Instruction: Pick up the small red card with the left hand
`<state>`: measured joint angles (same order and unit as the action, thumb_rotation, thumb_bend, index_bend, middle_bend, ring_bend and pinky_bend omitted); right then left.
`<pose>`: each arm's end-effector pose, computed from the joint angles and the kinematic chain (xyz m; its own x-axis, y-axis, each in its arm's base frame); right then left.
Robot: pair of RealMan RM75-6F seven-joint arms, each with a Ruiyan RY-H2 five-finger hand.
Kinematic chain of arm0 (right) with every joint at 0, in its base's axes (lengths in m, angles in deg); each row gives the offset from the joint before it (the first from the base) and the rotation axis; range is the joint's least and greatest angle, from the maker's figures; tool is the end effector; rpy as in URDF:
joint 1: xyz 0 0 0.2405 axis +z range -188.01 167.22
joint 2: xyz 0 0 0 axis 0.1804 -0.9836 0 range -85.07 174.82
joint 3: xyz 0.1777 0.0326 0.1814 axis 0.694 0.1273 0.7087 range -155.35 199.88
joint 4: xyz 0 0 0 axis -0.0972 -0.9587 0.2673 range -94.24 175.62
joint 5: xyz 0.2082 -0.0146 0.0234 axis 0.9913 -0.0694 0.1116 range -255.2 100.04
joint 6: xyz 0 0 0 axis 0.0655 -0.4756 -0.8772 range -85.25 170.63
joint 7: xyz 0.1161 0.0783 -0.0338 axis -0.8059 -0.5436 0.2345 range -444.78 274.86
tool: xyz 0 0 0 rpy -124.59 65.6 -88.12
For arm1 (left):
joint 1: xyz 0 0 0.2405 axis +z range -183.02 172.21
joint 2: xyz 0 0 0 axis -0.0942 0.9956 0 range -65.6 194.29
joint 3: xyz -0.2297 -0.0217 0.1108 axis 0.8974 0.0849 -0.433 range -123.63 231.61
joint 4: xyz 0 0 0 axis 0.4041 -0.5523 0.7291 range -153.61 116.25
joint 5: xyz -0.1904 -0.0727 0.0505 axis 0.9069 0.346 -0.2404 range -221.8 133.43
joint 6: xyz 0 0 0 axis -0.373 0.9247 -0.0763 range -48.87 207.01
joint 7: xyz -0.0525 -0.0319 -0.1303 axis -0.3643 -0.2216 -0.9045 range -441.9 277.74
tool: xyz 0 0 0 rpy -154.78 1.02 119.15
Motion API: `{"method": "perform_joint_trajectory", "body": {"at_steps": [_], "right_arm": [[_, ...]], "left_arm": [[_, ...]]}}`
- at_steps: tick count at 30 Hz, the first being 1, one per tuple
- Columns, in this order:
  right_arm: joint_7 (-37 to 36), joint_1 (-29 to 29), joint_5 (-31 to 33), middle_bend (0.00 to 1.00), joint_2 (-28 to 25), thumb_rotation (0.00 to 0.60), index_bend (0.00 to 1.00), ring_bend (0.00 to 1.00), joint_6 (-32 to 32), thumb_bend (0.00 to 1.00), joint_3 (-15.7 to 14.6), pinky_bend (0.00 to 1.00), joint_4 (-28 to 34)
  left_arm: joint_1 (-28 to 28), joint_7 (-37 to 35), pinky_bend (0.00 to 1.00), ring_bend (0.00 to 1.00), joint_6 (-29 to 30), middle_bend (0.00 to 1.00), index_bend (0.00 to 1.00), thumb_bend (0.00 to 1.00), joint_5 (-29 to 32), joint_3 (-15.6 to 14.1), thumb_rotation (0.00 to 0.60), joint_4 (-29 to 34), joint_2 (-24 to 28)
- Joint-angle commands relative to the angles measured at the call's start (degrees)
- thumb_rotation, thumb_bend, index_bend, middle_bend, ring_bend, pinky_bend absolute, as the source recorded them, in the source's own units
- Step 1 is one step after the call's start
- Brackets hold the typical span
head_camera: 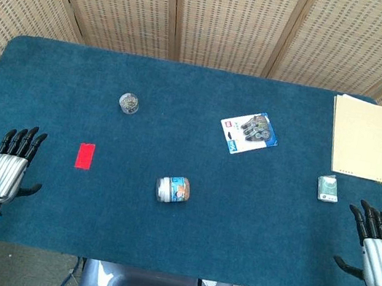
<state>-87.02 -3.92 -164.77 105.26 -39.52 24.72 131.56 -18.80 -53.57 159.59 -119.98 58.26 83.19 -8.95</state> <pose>-0.3167 -0.1892 0.1747 0.4487 -0.0407 0.8928 -0.8933 -0.0493 0.4467 -0.2525 0.2194 0.0946 0.5331 0.0652 0.8435 0.8460 -0.0369 -0.5319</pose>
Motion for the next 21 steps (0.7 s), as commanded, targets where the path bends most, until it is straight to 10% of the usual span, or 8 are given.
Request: {"method": "perform_joint_trajectory", "body": {"at_steps": [1, 21], "right_arm": [[-0.09, -0.01, -0.03, 0.0, 0.04, 0.6, 0.0, 0.0, -0.07, 0.05, 0.03, 0.0, -0.06], [-0.1, 0.02, -0.18, 0.0, 0.04, 0.6, 0.0, 0.0, -0.22, 0.05, 0.21, 0.0, -0.04]], "left_arm": [[0.02, 0.06, 0.0, 0.0, -0.04, 0.0, 0.02, 0.16, 0.1, -0.04, 0.6, -0.03, 0.01], [-0.03, -0.37, 0.0, 0.0, -0.14, 0.0, 0.02, 0.16, 0.14, 0.06, 0.6, -0.06, 0.13]]}}
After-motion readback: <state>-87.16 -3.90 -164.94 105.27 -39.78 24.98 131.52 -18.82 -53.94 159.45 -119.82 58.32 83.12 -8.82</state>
